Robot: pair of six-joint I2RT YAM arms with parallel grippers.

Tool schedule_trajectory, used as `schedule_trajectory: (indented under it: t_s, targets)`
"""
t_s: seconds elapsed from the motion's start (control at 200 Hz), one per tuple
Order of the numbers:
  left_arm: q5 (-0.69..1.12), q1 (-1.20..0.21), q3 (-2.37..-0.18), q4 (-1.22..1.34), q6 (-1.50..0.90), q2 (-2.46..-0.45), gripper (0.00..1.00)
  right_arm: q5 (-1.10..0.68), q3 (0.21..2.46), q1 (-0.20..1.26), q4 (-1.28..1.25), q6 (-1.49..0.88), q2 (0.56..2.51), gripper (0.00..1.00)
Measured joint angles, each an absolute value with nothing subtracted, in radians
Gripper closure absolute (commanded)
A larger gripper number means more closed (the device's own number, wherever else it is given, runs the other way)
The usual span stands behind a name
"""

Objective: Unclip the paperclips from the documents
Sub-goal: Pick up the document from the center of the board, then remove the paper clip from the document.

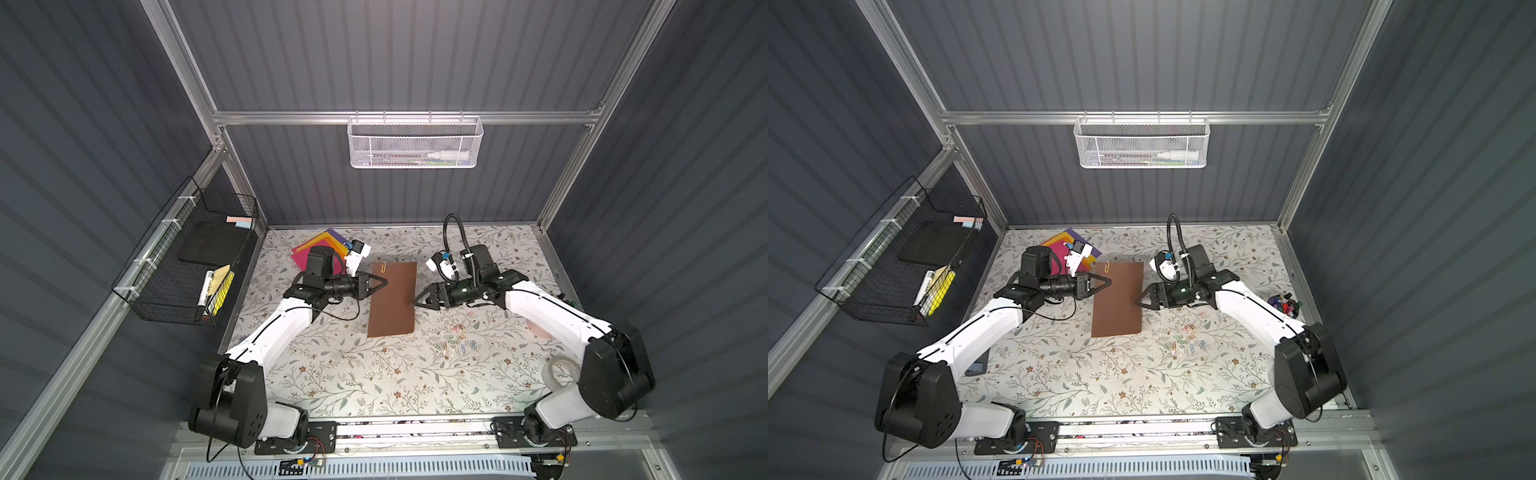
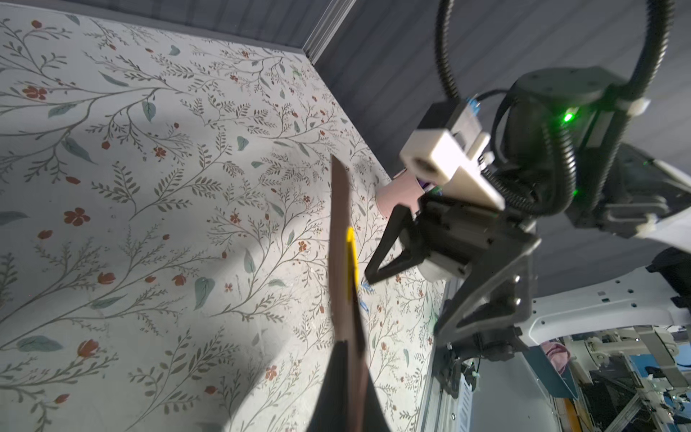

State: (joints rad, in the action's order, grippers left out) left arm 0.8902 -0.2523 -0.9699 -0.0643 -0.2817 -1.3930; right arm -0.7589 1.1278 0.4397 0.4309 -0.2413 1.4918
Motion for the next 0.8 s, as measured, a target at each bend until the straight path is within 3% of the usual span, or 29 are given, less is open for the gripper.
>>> schedule_trajectory:
  t_s: [0.325, 0.495, 0.8]
  targets:
    - [0.879, -0.349, -1.075, -0.263, -0.105, -1.393, 0.93, -0.822, 1.185, 0.358, 0.465, -0.017, 1.404, 0.16]
    - [0.867, -0.452, -1.114, -0.329, -0.055, -1.393, 0.97, -0.935, 1.184, 0.356, 0.342, 0.07, 1.368, 0.17]
    - [0.849, -0.464, -1.152, -0.387, -0.002, -1.393, 1.0, -1.156, 1.264, 0.36, 0.279, 0.139, 1.479, 0.33]
